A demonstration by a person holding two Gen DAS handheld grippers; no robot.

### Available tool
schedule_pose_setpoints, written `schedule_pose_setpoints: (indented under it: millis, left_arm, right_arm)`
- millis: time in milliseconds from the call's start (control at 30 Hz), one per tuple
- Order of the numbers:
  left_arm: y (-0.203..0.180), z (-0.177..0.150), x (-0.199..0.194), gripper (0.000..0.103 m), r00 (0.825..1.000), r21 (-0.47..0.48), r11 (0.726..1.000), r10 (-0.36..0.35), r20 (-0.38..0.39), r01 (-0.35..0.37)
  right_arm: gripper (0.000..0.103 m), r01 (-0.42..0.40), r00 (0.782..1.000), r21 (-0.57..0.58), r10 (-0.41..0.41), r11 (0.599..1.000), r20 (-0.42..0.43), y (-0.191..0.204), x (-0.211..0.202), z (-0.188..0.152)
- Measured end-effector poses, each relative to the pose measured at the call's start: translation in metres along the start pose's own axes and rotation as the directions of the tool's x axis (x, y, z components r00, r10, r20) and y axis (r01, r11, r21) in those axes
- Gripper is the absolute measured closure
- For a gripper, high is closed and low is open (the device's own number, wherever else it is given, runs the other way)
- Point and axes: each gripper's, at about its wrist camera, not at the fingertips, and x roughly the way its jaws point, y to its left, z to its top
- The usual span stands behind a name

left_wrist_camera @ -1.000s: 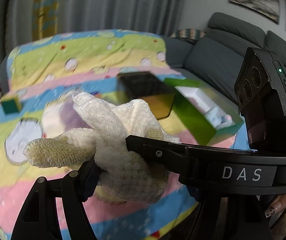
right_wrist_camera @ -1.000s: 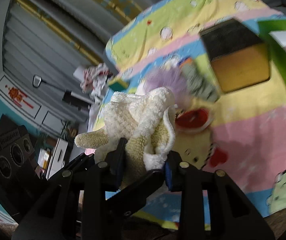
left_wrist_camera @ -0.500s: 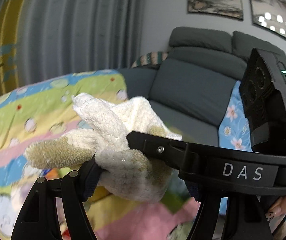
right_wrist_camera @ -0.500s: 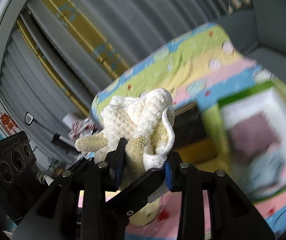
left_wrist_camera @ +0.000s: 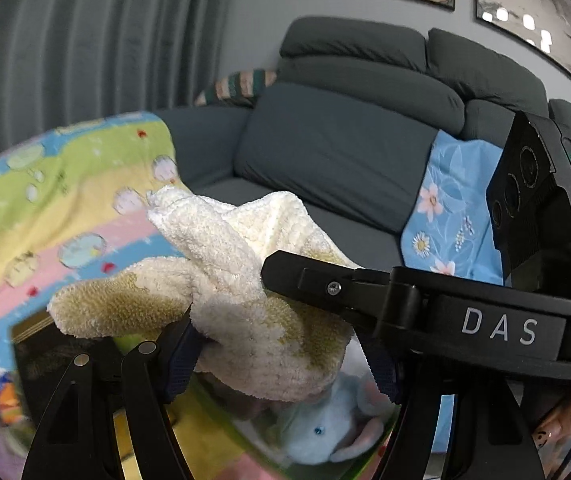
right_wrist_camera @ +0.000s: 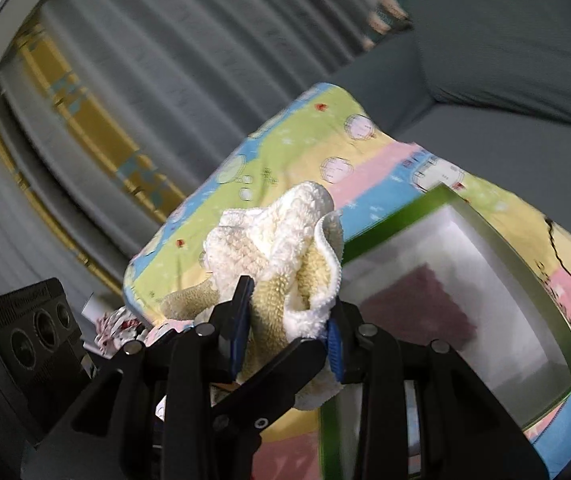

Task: Organize soft objects
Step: 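Carry the cream cloth into the white box and open the right gripper, then move the right gripper back over the quilt toward the green-yellow sponge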

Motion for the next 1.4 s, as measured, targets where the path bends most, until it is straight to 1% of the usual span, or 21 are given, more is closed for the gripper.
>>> schedule_pose_setpoints:
  millis: [67, 133, 167, 267, 367, 500, 567, 600, 633, 667, 700, 767, 800, 833, 933, 1000, 1067, 1133, 1267, 1400]
  left_arm:
    - [-0.003, -0.008, 0.016, 0.030, 0.999, -0.024, 1.000, -0.019, -0.035, 0.019]
    - [-0.005, -0.014, 0.027, 0.030, 0.998, -0.041, 0.999, -0.036, -0.054, 0.034]
    - [-0.006, -0.017, 0.032, 0.030, 0.997, -0.046, 0.998, -0.043, -0.065, 0.040]
    - [-0.012, -0.021, 0.042, 0.030, 0.995, -0.038, 0.998, -0.046, -0.090, 0.042]
    - [-0.013, -0.022, 0.049, 0.030, 0.992, -0.033, 0.999, -0.038, -0.117, 0.034]
    - [-0.010, -0.024, 0.053, 0.030, 0.986, -0.066, 0.997, -0.049, -0.157, 0.039]
    - [-0.010, -0.024, 0.049, 0.030, 0.986, -0.083, 0.995, -0.064, -0.157, 0.052]
    - [-0.010, -0.024, 0.045, 0.030, 0.986, -0.083, 0.995, -0.076, -0.152, 0.064]
    - [-0.011, -0.023, 0.041, 0.030, 0.986, -0.079, 0.994, -0.087, -0.145, 0.076]
    - [-0.013, -0.023, 0.036, 0.028, 0.986, -0.073, 0.994, -0.093, -0.140, 0.083]
    - [-0.015, -0.022, 0.032, 0.023, 0.986, -0.067, 0.994, -0.091, -0.141, 0.082]
    - [-0.020, -0.022, 0.021, 0.022, 0.984, -0.054, 0.994, -0.097, -0.146, 0.090]
    - [-0.022, -0.022, 0.016, 0.021, 0.985, -0.045, 0.994, -0.102, -0.141, 0.097]
    - [-0.024, -0.022, 0.009, 0.021, 0.986, -0.033, 0.995, -0.097, -0.134, 0.094]
    - [-0.026, -0.022, -0.005, 0.021, 0.988, -0.025, 0.997, -0.072, -0.134, 0.069]
    - [-0.024, -0.023, -0.018, 0.021, 0.989, -0.034, 0.997, -0.070, -0.132, 0.066]
    - [-0.019, -0.026, -0.032, 0.021, 0.989, -0.056, 0.996, -0.075, -0.129, 0.068]
    - [-0.013, -0.028, -0.046, 0.021, 0.989, -0.083, 0.994, -0.075, -0.130, 0.064]
    - [-0.002, -0.035, -0.078, 0.021, 0.993, -0.112, 0.993, -0.035, -0.110, 0.022]
    - [0.014, -0.046, -0.110, 0.021, 0.997, -0.186, 0.983, -0.014, -0.077, -0.001]
  right_arm:
    - [0.070, 0.054, 0.999, 0.020, -0.054, 0.998, -0.004, -0.014, 0.003, -0.004]
    - [0.070, 0.072, 0.997, 0.055, -0.071, 0.996, -0.025, -0.026, 0.005, -0.007]
    - [0.070, 0.094, 0.995, 0.073, -0.091, 0.993, -0.035, -0.033, 0.006, -0.008]
    - [0.070, 0.151, 0.988, 0.105, -0.147, 0.983, -0.045, -0.045, 0.006, -0.011]
    - [0.070, 0.208, 0.978, 0.111, -0.203, 0.972, -0.054, -0.049, 0.007, -0.012]
    - [0.070, 0.258, 0.966, 0.140, -0.251, 0.956, -0.067, -0.056, 0.005, -0.012]
    - [0.069, 0.270, 0.963, 0.125, -0.267, 0.955, -0.038, -0.051, -0.005, -0.012]
    - [0.062, 0.274, 0.962, 0.125, -0.274, 0.954, -0.020, -0.049, -0.011, -0.011]
    - [0.051, 0.271, 0.962, 0.133, -0.273, 0.953, -0.007, -0.049, -0.015, -0.011]
    - [0.047, 0.261, 0.965, 0.137, -0.264, 0.955, 0.003, -0.049, -0.019, -0.011]
    - [0.045, 0.248, 0.968, 0.138, -0.252, 0.959, 0.008, -0.048, -0.022, -0.011]
    - [0.045, 0.239, 0.970, 0.124, -0.241, 0.963, 0.007, -0.044, -0.027, -0.012]
    - [0.043, 0.240, 0.970, 0.118, -0.243, 0.964, 0.010, -0.041, -0.028, -0.012]
    - [0.036, 0.242, 0.969, 0.115, -0.246, 0.963, 0.019, -0.038, -0.030, -0.012]
    - [0.023, 0.241, 0.968, 0.104, -0.247, 0.965, 0.047, -0.028, -0.037, -0.012]
    - [0.019, 0.242, 0.968, 0.081, -0.246, 0.967, 0.055, -0.019, -0.042, -0.013]
    - [0.017, 0.257, 0.963, 0.057, -0.261, 0.965, 0.068, -0.011, -0.047, -0.015]
    - [0.009, 0.271, 0.958, 0.042, -0.274, 0.962, 0.087, -0.003, -0.053, -0.017]
    - [0.005, 0.292, 0.949, 0.028, -0.293, 0.956, 0.116, 0.011, -0.068, -0.021]
    - [0.001, 0.318, 0.939, 0.019, -0.318, 0.948, 0.133, 0.025, -0.080, -0.035]
